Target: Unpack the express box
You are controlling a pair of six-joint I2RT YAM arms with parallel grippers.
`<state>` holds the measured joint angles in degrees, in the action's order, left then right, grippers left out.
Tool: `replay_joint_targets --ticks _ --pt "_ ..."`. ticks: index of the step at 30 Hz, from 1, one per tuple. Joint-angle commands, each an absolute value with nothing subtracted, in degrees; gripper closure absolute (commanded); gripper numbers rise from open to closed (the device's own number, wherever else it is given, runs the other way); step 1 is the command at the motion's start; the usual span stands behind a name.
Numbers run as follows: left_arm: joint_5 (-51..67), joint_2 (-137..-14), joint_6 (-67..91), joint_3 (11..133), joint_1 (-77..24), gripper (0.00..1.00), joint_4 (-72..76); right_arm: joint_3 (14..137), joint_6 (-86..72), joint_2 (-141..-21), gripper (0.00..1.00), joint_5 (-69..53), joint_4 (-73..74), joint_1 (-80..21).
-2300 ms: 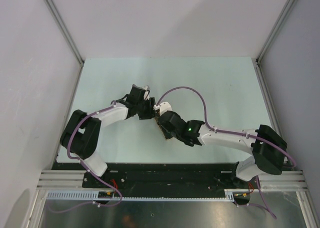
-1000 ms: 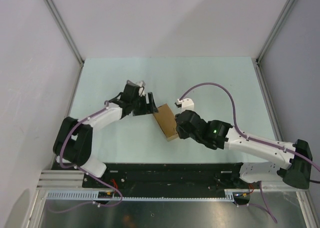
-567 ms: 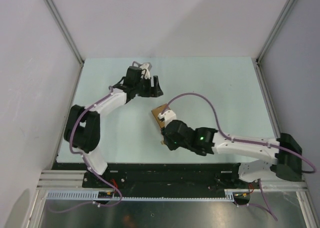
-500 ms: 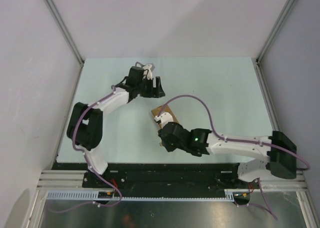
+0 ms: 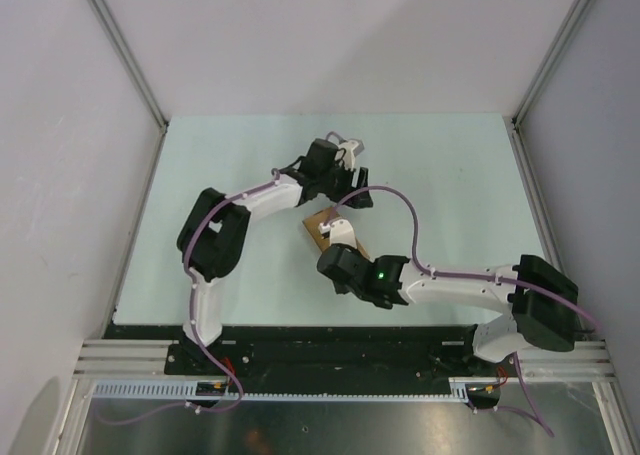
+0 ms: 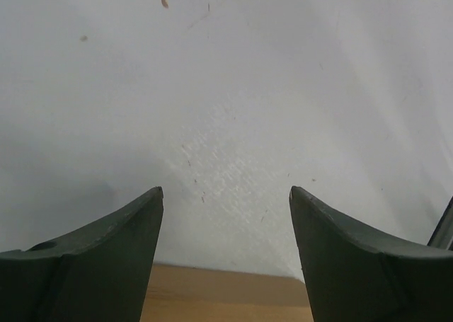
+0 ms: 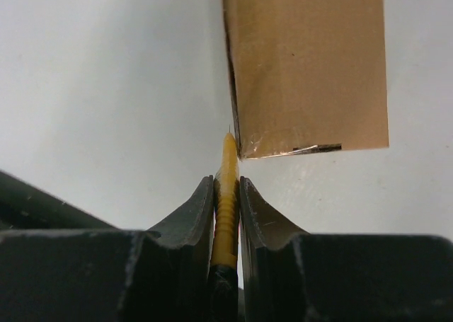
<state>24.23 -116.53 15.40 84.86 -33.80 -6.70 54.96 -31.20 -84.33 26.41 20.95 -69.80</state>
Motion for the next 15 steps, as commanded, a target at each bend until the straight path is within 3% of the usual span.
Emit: replay_joint_targets --ticks 1,15 --pt "23.6 -115.9 15.5 82.7 -33.6 0.24 -6.0 53.1 -35.6 -82.4 1.0 32.6 23.2 -67.6" --pt "25.3 -107.6 21.0 68.0 -33.3 0.27 -6.0 45.2 -33.8 -71.7 1.0 32.3 21.6 -55.2"
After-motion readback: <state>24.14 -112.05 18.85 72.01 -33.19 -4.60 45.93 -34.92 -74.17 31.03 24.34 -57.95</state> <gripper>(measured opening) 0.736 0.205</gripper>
